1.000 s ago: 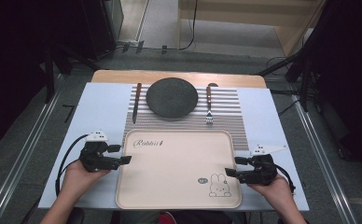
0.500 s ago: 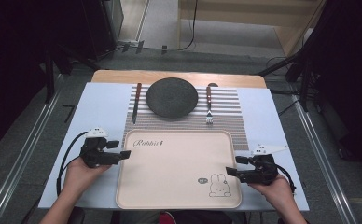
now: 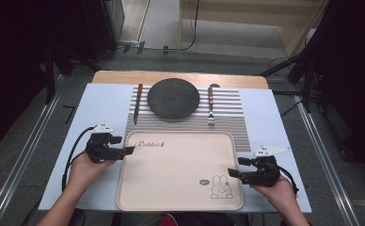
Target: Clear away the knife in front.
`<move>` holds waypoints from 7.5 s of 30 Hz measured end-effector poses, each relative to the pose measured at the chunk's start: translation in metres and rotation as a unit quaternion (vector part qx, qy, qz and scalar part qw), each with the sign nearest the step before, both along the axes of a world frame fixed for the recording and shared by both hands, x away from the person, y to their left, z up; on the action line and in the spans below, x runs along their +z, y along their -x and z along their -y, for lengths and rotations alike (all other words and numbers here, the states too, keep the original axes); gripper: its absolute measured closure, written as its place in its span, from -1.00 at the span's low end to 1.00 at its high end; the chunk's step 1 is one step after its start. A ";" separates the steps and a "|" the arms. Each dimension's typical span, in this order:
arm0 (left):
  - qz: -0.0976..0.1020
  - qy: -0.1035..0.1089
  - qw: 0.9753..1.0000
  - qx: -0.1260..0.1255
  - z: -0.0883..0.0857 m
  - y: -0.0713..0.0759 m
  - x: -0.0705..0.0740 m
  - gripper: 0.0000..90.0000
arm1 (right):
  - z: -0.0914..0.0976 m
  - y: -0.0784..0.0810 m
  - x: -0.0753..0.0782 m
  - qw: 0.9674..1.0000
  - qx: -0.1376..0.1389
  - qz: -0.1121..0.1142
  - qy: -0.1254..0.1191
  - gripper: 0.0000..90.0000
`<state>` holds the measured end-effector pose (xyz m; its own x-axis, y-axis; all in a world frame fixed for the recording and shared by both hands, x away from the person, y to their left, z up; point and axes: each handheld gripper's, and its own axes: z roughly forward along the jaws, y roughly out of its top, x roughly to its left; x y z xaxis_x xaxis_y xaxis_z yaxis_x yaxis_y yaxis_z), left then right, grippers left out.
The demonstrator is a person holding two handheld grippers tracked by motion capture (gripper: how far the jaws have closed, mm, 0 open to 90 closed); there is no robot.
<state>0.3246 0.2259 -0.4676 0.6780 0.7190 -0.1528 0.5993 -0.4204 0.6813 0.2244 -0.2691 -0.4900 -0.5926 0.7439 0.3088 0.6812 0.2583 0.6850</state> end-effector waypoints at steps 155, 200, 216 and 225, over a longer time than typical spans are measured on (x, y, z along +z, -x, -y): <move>0.077 -0.058 0.965 0.245 0.067 -0.173 -0.041 0.38 | 0.000 -0.003 -0.004 1.000 0.003 -0.002 0.002 -0.35; 0.045 0.026 0.963 0.264 0.047 -0.172 -0.017 0.71 | 0.000 -0.003 -0.005 1.000 0.003 -0.003 0.002 -0.35; 0.029 0.067 0.976 0.205 0.042 -0.161 0.010 0.71 | 0.000 -0.004 -0.005 1.000 0.003 -0.003 0.002 -0.36; 0.016 0.082 0.984 0.155 0.048 -0.150 0.022 0.71 | 0.000 -0.004 -0.005 1.000 0.002 -0.004 0.002 -0.36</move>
